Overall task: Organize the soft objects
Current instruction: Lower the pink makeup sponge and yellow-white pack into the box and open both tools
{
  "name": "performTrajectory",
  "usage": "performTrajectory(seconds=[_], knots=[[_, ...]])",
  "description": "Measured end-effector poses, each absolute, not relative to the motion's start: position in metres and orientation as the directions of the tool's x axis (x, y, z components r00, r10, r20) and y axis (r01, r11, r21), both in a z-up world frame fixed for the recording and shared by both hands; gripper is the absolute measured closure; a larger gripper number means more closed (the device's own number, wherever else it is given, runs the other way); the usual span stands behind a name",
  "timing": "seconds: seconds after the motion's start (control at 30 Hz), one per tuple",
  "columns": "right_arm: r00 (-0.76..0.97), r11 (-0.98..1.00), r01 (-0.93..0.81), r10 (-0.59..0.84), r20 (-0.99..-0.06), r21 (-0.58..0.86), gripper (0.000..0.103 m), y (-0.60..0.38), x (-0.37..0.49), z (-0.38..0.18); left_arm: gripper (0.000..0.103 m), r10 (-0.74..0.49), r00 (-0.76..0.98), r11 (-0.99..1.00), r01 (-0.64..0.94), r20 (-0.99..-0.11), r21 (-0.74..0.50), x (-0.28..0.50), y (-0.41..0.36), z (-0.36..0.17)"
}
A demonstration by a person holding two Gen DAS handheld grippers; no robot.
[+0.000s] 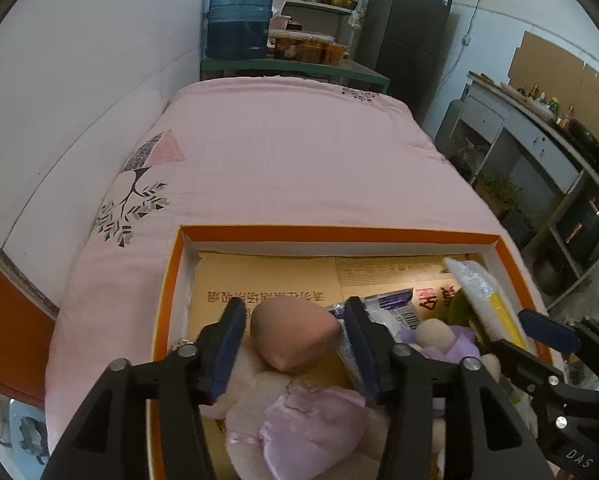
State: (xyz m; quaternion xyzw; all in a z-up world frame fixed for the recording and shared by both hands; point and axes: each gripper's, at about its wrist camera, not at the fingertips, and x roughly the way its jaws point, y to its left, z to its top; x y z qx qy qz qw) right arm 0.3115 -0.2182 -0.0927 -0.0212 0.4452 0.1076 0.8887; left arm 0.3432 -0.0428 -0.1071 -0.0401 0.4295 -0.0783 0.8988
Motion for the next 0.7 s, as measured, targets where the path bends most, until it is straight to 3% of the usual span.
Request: performTrajectory(seconds=[0.17,0.7], knots=[[0.583,0.976,-0.207,0.177,-0.793,0.066,0.041,-0.22,0.31,-0.093,0.042,-0.185,0.635,0.983,0.11,-0.75,-0.149,0.338,-0.043,-0.101],[0.626,0.977,-0.185,0.197,-0.755,0.102,0.041,-0.226,0.282,-0.065,0.041,-0.205,0.674,0.979,0.132,-0.71,-0.158,0.305,-0.048,-0.071]])
